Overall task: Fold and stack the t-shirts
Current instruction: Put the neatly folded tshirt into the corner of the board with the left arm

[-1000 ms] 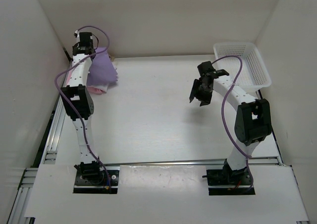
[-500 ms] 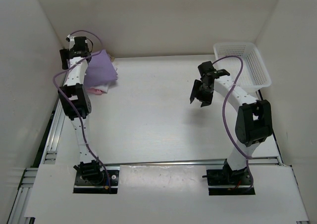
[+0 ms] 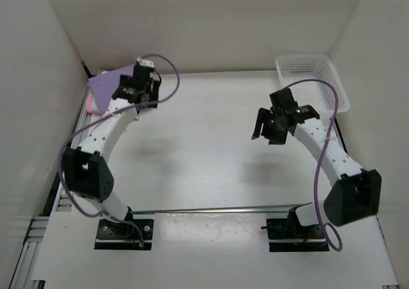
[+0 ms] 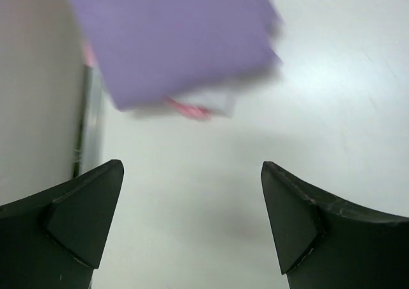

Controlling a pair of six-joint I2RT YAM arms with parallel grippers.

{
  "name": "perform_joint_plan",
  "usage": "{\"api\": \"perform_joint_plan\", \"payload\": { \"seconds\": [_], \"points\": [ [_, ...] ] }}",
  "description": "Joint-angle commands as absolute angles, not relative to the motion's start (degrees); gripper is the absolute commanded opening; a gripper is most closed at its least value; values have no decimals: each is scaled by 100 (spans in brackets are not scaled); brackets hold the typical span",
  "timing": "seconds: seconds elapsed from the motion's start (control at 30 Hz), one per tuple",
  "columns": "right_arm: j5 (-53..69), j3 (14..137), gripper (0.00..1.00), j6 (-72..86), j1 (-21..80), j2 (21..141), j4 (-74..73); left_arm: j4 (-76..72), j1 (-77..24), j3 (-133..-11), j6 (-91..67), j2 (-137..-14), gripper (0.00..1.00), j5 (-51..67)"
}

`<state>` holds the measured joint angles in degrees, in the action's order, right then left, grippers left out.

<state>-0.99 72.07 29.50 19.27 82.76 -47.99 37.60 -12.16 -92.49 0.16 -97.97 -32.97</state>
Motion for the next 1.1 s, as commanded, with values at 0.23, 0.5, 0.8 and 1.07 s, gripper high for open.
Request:
{"api": "perform_joint_plan", "payload": {
  "seconds": [0.23,0.5,0.8,1.07],
  "points": [
    [-553,5415,78,2944,1942,5733,-5123,5598,-1539,-4960,0,-6193,100,-2435],
    [-826,4870,83,3366,1942,4589,-5195,5669,-143,-3762,0,-4755,100,-2357],
    [-826,4746,84,3630,1942,4465,-5299,5669,202,-3551,0,-4404,100,-1881],
    [-878,4746,85,3630,1942,4351,-5300,5669,308,-3445,0,-4298,100,-1767]
  ]
}}
